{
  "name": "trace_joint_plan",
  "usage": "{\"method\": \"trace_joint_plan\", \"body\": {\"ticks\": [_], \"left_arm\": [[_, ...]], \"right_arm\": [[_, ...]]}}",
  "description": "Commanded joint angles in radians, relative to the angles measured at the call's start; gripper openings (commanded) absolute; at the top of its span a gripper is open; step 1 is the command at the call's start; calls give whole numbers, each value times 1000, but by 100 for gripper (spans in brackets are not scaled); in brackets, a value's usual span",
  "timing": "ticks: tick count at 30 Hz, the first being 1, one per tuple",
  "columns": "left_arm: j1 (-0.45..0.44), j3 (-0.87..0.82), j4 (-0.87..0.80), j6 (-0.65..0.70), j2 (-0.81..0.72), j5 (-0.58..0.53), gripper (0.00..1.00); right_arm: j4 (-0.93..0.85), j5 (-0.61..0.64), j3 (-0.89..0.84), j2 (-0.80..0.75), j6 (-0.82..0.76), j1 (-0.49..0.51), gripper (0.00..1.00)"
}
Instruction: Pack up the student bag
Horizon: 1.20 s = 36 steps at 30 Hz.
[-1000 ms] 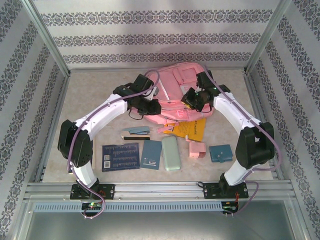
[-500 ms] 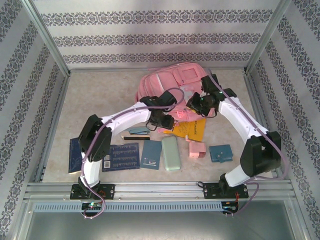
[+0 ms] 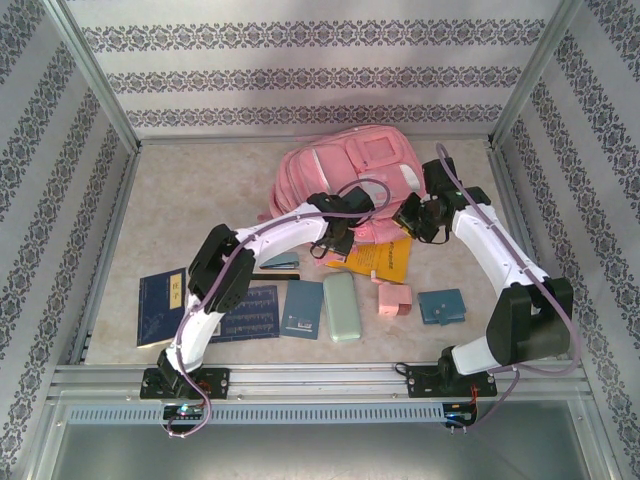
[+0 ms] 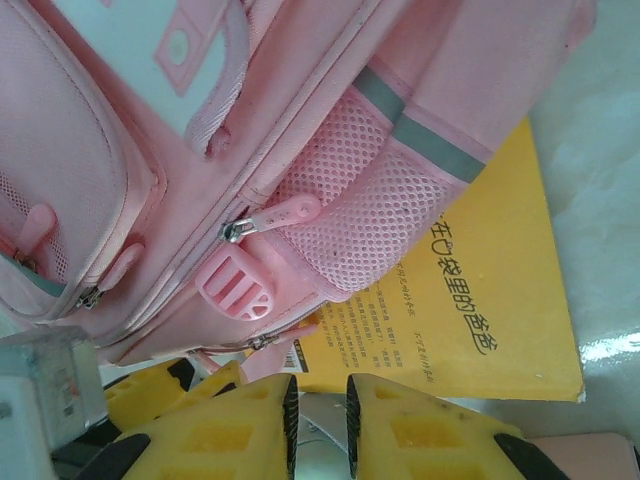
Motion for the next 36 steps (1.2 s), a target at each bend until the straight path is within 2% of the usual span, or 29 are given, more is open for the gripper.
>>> {"method": "trace_joint_plan", "body": {"ticks": [1, 8, 14, 18, 23, 25, 29, 32, 34, 36], "left_arm": [[-21, 50, -78, 0, 45, -52, 46], [-21, 127, -128, 13, 115, -141, 37], [-21, 158, -152, 18, 141, -163, 13], [-14, 123, -141, 21, 115, -160, 0], [12, 27, -79, 19, 23, -104, 0], [31, -29, -32, 19, -25, -43, 0], [74, -160, 88, -4, -135, 80, 0], [93, -199, 124, 5, -181, 119, 0], [102, -207, 140, 13, -197, 154, 0], [105, -207, 159, 20, -211, 198, 0]], "right_arm": [[-2, -11, -19, -31, 25, -8, 23], [24, -45, -37, -37, 34, -8, 21], [34, -64, -47, -46, 33, -7, 15], [35, -68, -38, -49, 25, 0, 14], [34, -57, -14, -48, -38, 29, 14], [40, -51, -11, -49, -51, 41, 16], [76, -92, -35, -36, 5, 46, 16], [110, -130, -47, -11, 70, 61, 18], [144, -151, -56, 11, 110, 84, 23], [171, -166, -58, 34, 158, 108, 33]]}}
